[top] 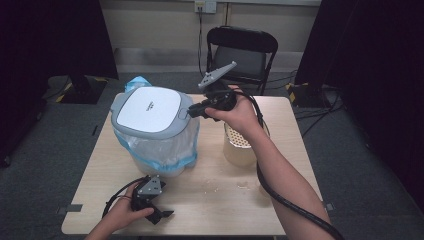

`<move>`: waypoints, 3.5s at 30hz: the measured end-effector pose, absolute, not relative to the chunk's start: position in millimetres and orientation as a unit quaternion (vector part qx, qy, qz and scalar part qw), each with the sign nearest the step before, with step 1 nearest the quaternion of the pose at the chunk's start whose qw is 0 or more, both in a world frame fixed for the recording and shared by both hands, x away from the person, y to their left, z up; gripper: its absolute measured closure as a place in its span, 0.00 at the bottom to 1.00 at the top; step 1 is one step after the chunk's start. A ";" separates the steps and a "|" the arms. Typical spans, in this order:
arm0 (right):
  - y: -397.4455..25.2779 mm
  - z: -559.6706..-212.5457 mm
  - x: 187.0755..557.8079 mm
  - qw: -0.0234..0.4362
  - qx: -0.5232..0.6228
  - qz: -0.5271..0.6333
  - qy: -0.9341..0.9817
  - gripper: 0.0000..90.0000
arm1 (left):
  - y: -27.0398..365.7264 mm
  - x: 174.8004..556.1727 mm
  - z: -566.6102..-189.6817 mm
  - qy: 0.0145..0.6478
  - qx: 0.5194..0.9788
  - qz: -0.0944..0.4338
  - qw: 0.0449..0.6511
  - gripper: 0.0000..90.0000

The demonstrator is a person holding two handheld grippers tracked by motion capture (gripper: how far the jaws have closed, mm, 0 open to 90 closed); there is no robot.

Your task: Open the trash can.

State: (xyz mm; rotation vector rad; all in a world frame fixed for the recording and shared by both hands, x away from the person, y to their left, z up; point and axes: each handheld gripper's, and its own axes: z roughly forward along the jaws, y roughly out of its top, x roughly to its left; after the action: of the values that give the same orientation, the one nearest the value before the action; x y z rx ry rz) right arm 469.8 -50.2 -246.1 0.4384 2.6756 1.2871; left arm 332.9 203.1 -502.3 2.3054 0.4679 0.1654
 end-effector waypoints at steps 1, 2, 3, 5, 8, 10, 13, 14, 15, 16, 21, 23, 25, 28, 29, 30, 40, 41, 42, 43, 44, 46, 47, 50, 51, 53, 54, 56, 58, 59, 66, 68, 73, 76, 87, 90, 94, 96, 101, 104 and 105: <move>-45.8 -243.5 470.0 0.068 0.145 0.430 0.888 0.89 | 203.1 332.9 -502.3 0.183 0.903 0.065 0.382 0.00; -45.8 -243.5 470.0 0.068 0.145 0.430 0.888 0.89 | 203.1 332.9 -502.3 0.183 0.903 0.065 0.382 0.00; -43.1 -242.9 469.9 0.069 0.147 0.429 0.889 0.90 | 203.2 332.8 -501.9 0.183 0.905 0.065 0.379 0.00; -35.5 -244.8 471.0 0.076 0.145 0.423 0.891 0.90 | 203.1 332.9 -502.3 0.183 0.903 0.065 0.382 0.00; -31.5 -246.2 472.4 0.075 0.148 0.421 0.892 0.90 | 203.1 332.9 -502.4 0.183 0.903 0.064 0.383 0.00; -28.0 -247.4 474.5 0.076 0.145 0.424 0.891 0.91 | 203.1 332.9 -502.1 0.183 0.904 0.065 0.381 0.00; -23.5 -249.6 474.8 0.080 0.144 0.416 0.894 0.91 | 203.1 332.9 -502.3 0.183 0.903 0.065 0.382 0.00; -22.4 -250.3 474.5 0.076 0.144 0.421 0.892 0.93 | 203.1 332.9 -502.2 0.183 0.904 0.065 0.382 0.00; -21.6 -250.6 474.4 0.073 0.144 0.423 0.892 0.96 | 203.1 333.0 -502.2 0.182 0.903 0.067 0.383 0.00; -21.6 -250.6 474.4 0.073 0.144 0.423 0.892 0.96 | 203.1 333.0 -502.2 0.182 0.903 0.067 0.383 0.00; -24.7 -252.3 474.9 0.065 0.147 0.421 0.893 1.00 | 203.2 332.8 -502.1 0.184 0.904 0.065 0.380 0.00; -30.0 -253.7 475.5 0.066 0.145 0.421 0.893 0.93 | 203.2 332.8 -501.8 0.183 0.905 0.066 0.379 0.00; -35.2 -252.4 475.0 0.082 0.150 0.417 0.893 0.76 | 203.0 332.8 -502.2 0.183 0.903 0.065 0.382 0.00; -42.1 -254.8 474.6 0.081 0.158 0.424 0.888 0.61 | 203.2 332.8 -502.1 0.184 0.904 0.064 0.381 0.00; -46.0 -255.8 473.9 0.078 0.166 0.430 0.884 0.55 | 203.0 332.9 -502.2 0.183 0.903 0.066 0.382 0.00; -53.6 -257.3 472.0 0.079 0.175 0.440 0.877 0.44 | 203.2 333.2 -502.0 0.181 0.904 0.069 0.382 0.00; -84.9 -264.4 459.0 0.092 0.203 0.458 0.861 0.19 | 203.3 333.1 -501.8 0.181 0.904 0.069 0.380 0.00; -89.9 -266.0 455.9 0.091 0.203 0.460 0.860 0.16 | 203.2 333.2 -502.0 0.181 0.904 0.069 0.382 0.00; -89.9 -266.0 455.9 0.091 0.203 0.460 0.860 0.16 | 203.2 333.2 -501.9 0.181 0.904 0.069 0.381 0.00; -94.9 -267.6 452.1 0.091 0.205 0.462 0.858 0.16 | 203.2 333.1 -501.9 0.181 0.904 0.069 0.381 0.00; -94.9 -267.6 452.1 0.091 0.205 0.462 0.858 0.16 | 203.3 333.2 -501.8 0.181 0.904 0.069 0.380 0.00; -98.6 -269.5 449.9 0.089 0.206 0.461 0.858 0.16 | 203.2 333.2 -501.9 0.181 0.904 0.069 0.381 0.00; -102.2 -272.5 447.8 0.093 0.207 0.456 0.860 0.16 | 203.2 333.2 -502.0 0.181 0.904 0.069 0.381 0.00; -105.7 -275.9 445.9 0.092 0.211 0.454 0.861 0.16 | 203.3 333.1 -501.9 0.182 0.904 0.069 0.380 0.00; -109.3 -279.5 443.7 0.089 0.211 0.454 0.861 0.16 | 203.3 333.3 -502.2 0.180 0.903 0.066 0.384 0.00; -112.8 -283.4 441.5 0.090 0.212 0.452 0.862 0.16 | 203.4 333.3 -502.2 0.180 0.903 0.066 0.384 0.00; -114.5 -285.2 440.4 0.090 0.212 0.449 0.863 0.16 | 203.4 333.3 -502.2 0.180 0.903 0.066 0.384 0.00; -116.4 -287.1 439.4 0.090 0.214 0.447 0.864 0.16 | 202.8 332.9 -502.9 0.183 0.901 0.071 0.386 0.00; -120.7 -290.7 438.1 0.089 0.217 0.446 0.864 0.16 | 203.0 333.2 -502.9 0.182 0.902 0.069 0.387 0.00; -124.9 -293.7 437.3 0.086 0.223 0.448 0.862 0.16 | 203.0 333.1 -502.7 0.182 0.902 0.069 0.385 0.00; -139.1 -303.0 430.6 0.090 0.228 0.448 0.860 0.16 | 203.0 333.1 -502.7 0.182 0.902 0.069 0.386 0.00; -144.3 -305.2 428.5 0.095 0.232 0.449 0.858 0.16 | 203.0 333.1 -502.8 0.182 0.902 0.070 0.386 0.00; -156.8 -310.6 424.5 0.106 0.234 0.445 0.858 0.16 | 203.0 333.1 -502.8 0.182 0.902 0.070 0.386 0.00; -167.2 -317.3 423.8 0.102 0.239 0.443 0.858 0.16 | 203.0 333.1 -502.8 0.182 0.902 0.069 0.386 0.00; -186.2 -337.4 417.1 0.115 0.246 0.430 0.861 0.16 | 203.0 333.1 -502.8 0.182 0.902 0.070 0.386 0.00; -189.5 -339.5 416.4 0.111 0.252 0.431 0.859 0.17 | 203.0 333.1 -502.8 0.182 0.902 0.070 0.386 0.00; -196.0 -344.4 413.5 0.104 0.255 0.431 0.859 0.17 | 202.8 332.8 -503.0 0.184 0.901 0.067 0.387 0.00; -198.9 -347.0 411.5 0.099 0.254 0.432 0.860 0.17 | 202.8 332.8 -503.1 0.184 0.901 0.066 0.387 0.00; -208.5 -351.6 408.5 0.092 0.259 0.438 0.856 0.16 | 202.9 332.7 -502.7 0.184 0.902 0.066 0.384 0.00; -211.9 -352.9 406.8 0.090 0.256 0.437 0.857 0.16 | 202.8 332.7 -502.9 0.184 0.902 0.066 0.385 0.00; -213.1 -353.9 406.2 0.092 0.255 0.435 0.858 0.16 | 202.8 332.7 -503.1 0.184 0.901 0.066 0.386 0.00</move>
State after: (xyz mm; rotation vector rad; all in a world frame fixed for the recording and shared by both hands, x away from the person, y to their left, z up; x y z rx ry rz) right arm 406.2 -213.1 -353.9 0.7585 2.5492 1.2919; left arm 332.7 202.8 -503.1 2.2948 0.4696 0.1681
